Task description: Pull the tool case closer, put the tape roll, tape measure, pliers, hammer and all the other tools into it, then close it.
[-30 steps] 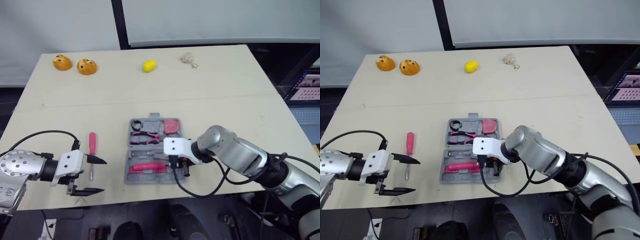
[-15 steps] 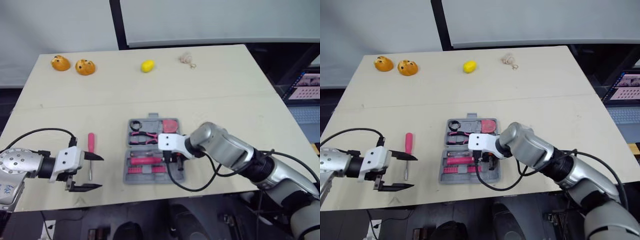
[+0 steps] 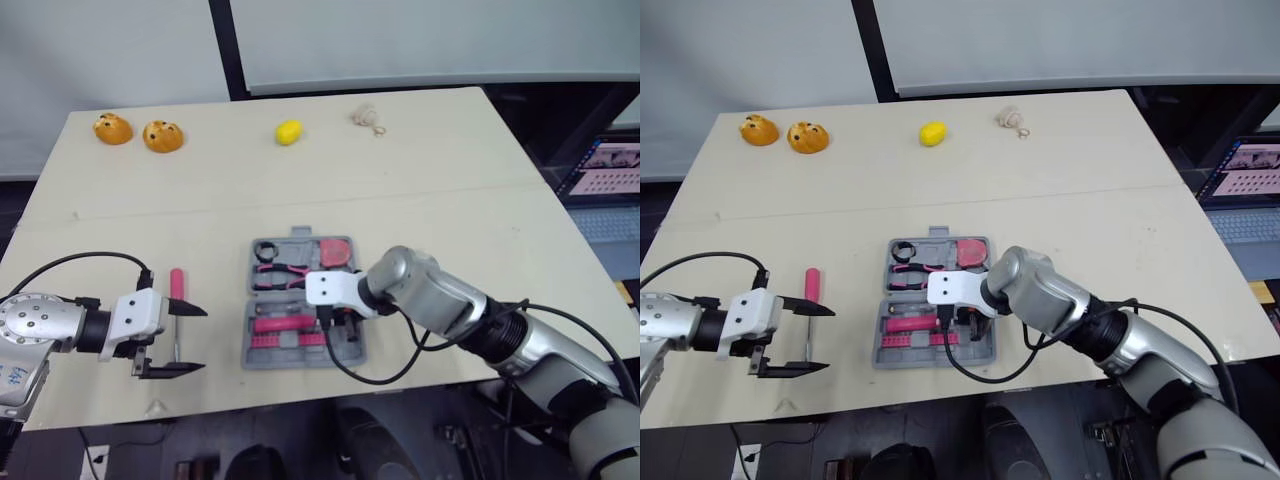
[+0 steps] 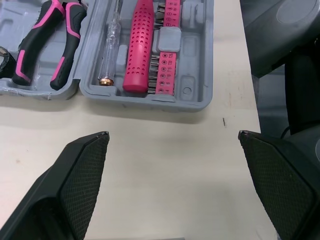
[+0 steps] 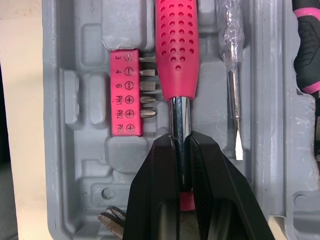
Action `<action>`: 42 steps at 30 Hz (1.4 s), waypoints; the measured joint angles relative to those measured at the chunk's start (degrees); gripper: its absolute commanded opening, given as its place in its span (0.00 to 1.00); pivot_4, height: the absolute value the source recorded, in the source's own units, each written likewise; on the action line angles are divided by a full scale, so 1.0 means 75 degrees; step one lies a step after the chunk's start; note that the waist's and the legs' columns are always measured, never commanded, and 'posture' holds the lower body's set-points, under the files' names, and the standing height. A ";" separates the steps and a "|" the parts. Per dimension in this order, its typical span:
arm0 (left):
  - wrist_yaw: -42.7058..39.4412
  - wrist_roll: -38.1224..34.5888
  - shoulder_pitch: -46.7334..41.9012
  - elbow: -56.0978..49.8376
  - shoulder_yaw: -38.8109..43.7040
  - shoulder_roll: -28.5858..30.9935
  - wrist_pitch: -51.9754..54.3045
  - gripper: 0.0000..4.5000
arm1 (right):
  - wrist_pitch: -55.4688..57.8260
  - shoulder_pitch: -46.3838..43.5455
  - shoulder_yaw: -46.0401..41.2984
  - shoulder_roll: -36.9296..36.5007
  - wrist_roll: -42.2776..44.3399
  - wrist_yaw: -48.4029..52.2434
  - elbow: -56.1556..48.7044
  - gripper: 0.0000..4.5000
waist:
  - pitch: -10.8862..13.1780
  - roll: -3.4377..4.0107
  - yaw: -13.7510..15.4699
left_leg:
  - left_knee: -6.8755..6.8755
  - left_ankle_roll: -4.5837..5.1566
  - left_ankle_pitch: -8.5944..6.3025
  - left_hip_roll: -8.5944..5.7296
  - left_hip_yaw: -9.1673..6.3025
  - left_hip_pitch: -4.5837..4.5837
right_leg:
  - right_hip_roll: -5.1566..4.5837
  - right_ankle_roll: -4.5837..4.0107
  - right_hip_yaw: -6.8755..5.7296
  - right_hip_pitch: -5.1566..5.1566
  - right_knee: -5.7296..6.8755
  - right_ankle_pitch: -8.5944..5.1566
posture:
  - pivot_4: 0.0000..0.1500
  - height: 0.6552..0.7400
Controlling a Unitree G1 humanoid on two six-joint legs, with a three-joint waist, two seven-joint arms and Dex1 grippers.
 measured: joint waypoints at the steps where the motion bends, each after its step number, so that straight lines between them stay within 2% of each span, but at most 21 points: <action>1: 0.0016 0.0001 0.0000 0.0000 0.0000 0.0000 0.0000 1.00 | 0.0000 0.0011 0.0000 0.0000 -0.0009 0.0003 -0.0002 0.01 | 0.0000 0.0000 -0.0001 | 0.0000 0.0000 0.0000 0.0000 -0.0001 0.0000 | 0.0000 0.0000 0.0000 0.0000 0.0000 0.0000 | 1.00 1.00; 6: 0.0049 0.0006 0.0000 0.0000 0.0000 -0.0001 -0.0001 1.00 | -0.0125 0.0047 0.0000 0.0131 -0.0147 -0.0014 0.0069 0.01 | -0.0001 -0.0001 -0.0014 | 0.0002 0.0000 0.0000 0.0000 -0.0001 0.0000 | 0.0000 0.0000 -0.0001 0.0000 0.0002 0.0000 | 1.00 1.00; 8: 0.0075 0.0010 -0.0005 0.0000 -0.0002 -0.0019 -0.0001 1.00 | -0.0194 0.0074 -0.0002 0.0258 -0.0201 -0.0031 0.0152 0.20 | -0.0002 -0.0003 -0.0024 | 0.0003 0.0000 0.0000 0.0000 -0.0001 0.0002 | 0.0000 0.0000 -0.0001 0.0001 0.0004 0.0000 | 1.00 1.00; 9: 0.0087 0.0011 -0.0015 0.0001 -0.0008 -0.0030 -0.0001 1.00 | -0.0254 0.0105 0.0000 0.0287 -0.0201 -0.0024 0.0158 0.26 | -0.0002 -0.0003 -0.0024 | 0.0004 0.0000 0.0000 0.0000 -0.0001 0.0002 | 0.0000 0.0000 -0.0001 0.0001 0.0005 0.0000 | 1.00 1.00; 14: 0.0133 0.0011 -0.0084 -0.0009 -0.0024 -0.0065 0.0002 1.00 | -0.0284 0.0142 -0.0245 0.0096 -0.0180 0.0088 -0.0143 0.78 | -0.0007 -0.0011 -0.0005 | 0.0021 0.0000 0.0000 0.0000 -0.0008 0.0001 | -0.0001 0.0000 -0.0006 0.0007 0.0011 0.0000 | 1.00 1.00; 15: 0.0134 0.0011 -0.0089 -0.0014 -0.0025 -0.0065 0.0006 1.00 | -0.0285 0.0136 -0.0367 0.0067 -0.0161 0.0086 -0.0200 0.93 | -0.0008 -0.0012 -0.0004 | 0.0022 0.0000 0.0000 0.0000 -0.0008 0.0001 | -0.0001 0.0000 -0.0006 0.0008 0.0012 0.0000 | 1.00 1.00; 16: 0.0139 0.0010 -0.0110 -0.0027 -0.0031 -0.0070 0.0019 1.00 | -0.0320 0.0147 -0.0556 0.0045 -0.0108 0.0086 -0.0267 0.99 | -0.0008 -0.0013 -0.0003 | 0.0022 0.0000 0.0000 0.0001 -0.0009 0.0001 | -0.0001 0.0000 -0.0007 0.0008 0.0012 0.0000 | 1.00 1.00; 19: 0.0165 -0.0015 -0.0248 -0.0118 -0.0051 -0.0130 0.0113 1.00 | -0.0715 0.0370 -0.1509 0.0013 0.0333 0.0119 -0.0302 0.99 | -0.0012 -0.0020 0.0009 | 0.0021 0.0000 0.0000 0.0000 -0.0013 0.0000 | -0.0001 0.0000 -0.0013 0.0013 0.0010 0.0000 | 1.00 1.00; 22: 0.0178 -0.0006 -0.0366 -0.0089 -0.0110 -0.0225 0.0147 1.00 | -0.1388 0.1027 -0.2556 0.0751 0.1039 0.0061 0.0269 0.99 | -0.0030 -0.0049 0.0002 | 0.0020 0.0000 0.0000 0.0001 -0.0017 0.0003 | 0.0001 0.0000 -0.0017 0.0018 0.0012 0.0000 | 1.00 1.00; 23: 0.0183 0.0000 -0.0505 -0.0063 -0.0171 -0.0279 0.0148 1.00 | -0.1699 0.1267 -0.2829 0.1130 0.1239 0.0011 0.0662 0.94 | -0.0033 -0.0055 -0.0005 | 0.0023 -0.0001 0.0000 0.0000 -0.0017 0.0002 | 0.0003 0.0000 -0.0018 0.0018 0.0016 0.0000 | 1.00 1.00; 25: 0.0208 0.0012 -0.0713 -0.0046 -0.0282 -0.0313 0.0151 1.00 | -0.2467 0.1595 -0.3007 0.1612 0.1419 -0.0036 0.1328 0.79 | -0.0033 -0.0055 -0.0007 | 0.0028 -0.0001 0.0001 -0.0001 -0.0014 0.0003 | 0.0002 0.0000 -0.0016 0.0018 0.0020 0.0000 | 1.00 1.00; 31: 0.0294 0.0028 -0.0849 0.0004 -0.0382 -0.0369 0.0170 1.00 | -0.4309 0.2238 -0.3231 0.2010 0.1433 0.0012 0.2656 0.09 | -0.0033 -0.0055 -0.0005 | 0.0035 0.0000 0.0000 0.0000 -0.0017 0.0002 | 0.0001 0.0000 -0.0018 0.0021 0.0021 0.0000 | 1.00 1.00; 32: 0.0305 0.0029 -0.0849 0.0004 -0.0382 -0.0369 0.0170 1.00 | -0.4443 0.2302 -0.3225 0.2022 0.1408 0.0033 0.2727 0.01 | -0.0033 -0.0055 -0.0005 | 0.0037 -0.0001 0.0000 0.0001 -0.0018 0.0003 | 0.0001 0.0000 -0.0018 0.0021 0.0024 0.0000 | 1.00 1.00; 42: 0.0359 0.0035 -0.0849 0.0015 -0.0382 -0.0371 0.0155 1.00 | -0.4908 0.2435 -0.3196 0.2093 0.0764 -0.0094 0.3320 0.01 | -0.0034 -0.0055 0.0001 | 0.0062 -0.0001 0.0000 0.0001 -0.0019 0.0006 | 0.0001 -0.0002 -0.0016 0.0020 0.0061 -0.0001 | 1.00 1.00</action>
